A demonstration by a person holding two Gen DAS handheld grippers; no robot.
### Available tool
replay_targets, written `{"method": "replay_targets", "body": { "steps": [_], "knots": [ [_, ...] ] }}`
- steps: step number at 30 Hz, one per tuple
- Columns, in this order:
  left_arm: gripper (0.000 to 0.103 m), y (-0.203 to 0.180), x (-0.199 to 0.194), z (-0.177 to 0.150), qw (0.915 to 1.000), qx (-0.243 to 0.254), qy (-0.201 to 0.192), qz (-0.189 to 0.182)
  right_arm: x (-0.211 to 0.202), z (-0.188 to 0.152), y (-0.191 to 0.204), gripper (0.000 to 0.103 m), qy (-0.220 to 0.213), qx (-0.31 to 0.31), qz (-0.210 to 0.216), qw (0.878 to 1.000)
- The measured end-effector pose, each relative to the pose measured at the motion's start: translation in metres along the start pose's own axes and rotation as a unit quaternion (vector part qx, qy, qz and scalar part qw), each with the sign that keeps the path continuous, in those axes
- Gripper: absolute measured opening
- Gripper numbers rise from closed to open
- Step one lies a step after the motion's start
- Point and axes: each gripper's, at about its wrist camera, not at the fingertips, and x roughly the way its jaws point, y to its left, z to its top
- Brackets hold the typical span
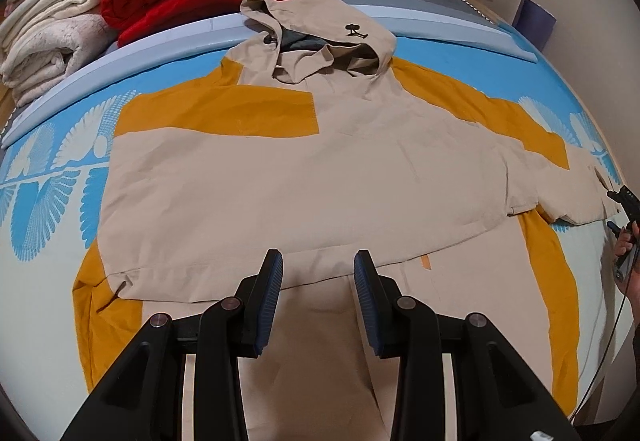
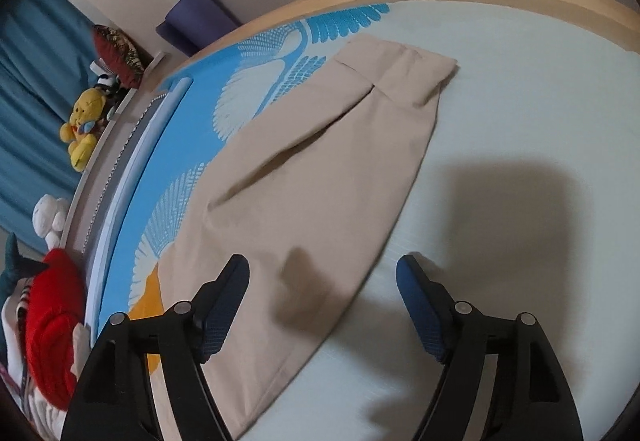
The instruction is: Fold large clothes
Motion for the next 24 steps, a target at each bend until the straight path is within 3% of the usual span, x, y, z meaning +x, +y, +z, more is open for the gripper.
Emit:
{"method": "replay_targets", "body": {
  "steps": [1,3,6,11,16,19,24],
  "knots": [
    [0.034,0.001,-0.001,0.0,1.0,-0.002,-0.001,-0.001,0.0,-0.001,0.002,0.075,-0.006,0.002,0.0,1.0],
    [0.034,0.003,-0.002,0.001,1.0,-0.006,-0.001,-0.002,0.002,-0.002,0.006,0.045,-0.007,0.006,0.005,1.0],
    [0.034,0.006,-0.005,0.001,1.0,-0.007,-0.003,-0.005,0.003,-0.006,0.01,0.013,-0.006,0.009,0.013,1.0],
    [0.034,0.011,-0.014,0.002,0.9998,-0.011,-0.011,-0.013,-0.023,-0.008,0.042,0.005,-0.059,-0.023,0.013,0.998],
    [0.034,0.023,-0.024,0.006,0.9993,-0.027,-0.019,-0.017,-0.07,-0.023,0.123,0.004,-0.107,-0.107,0.038,0.988],
    [0.034,0.034,-0.033,0.008,0.9991,-0.032,-0.025,-0.014,-0.107,-0.056,0.193,0.004,-0.119,-0.188,0.079,0.972],
    [0.034,0.062,-0.044,0.01,0.9975,-0.065,-0.028,0.0,-0.157,-0.156,0.299,0.004,-0.096,-0.319,0.162,0.929]
  ]
}}
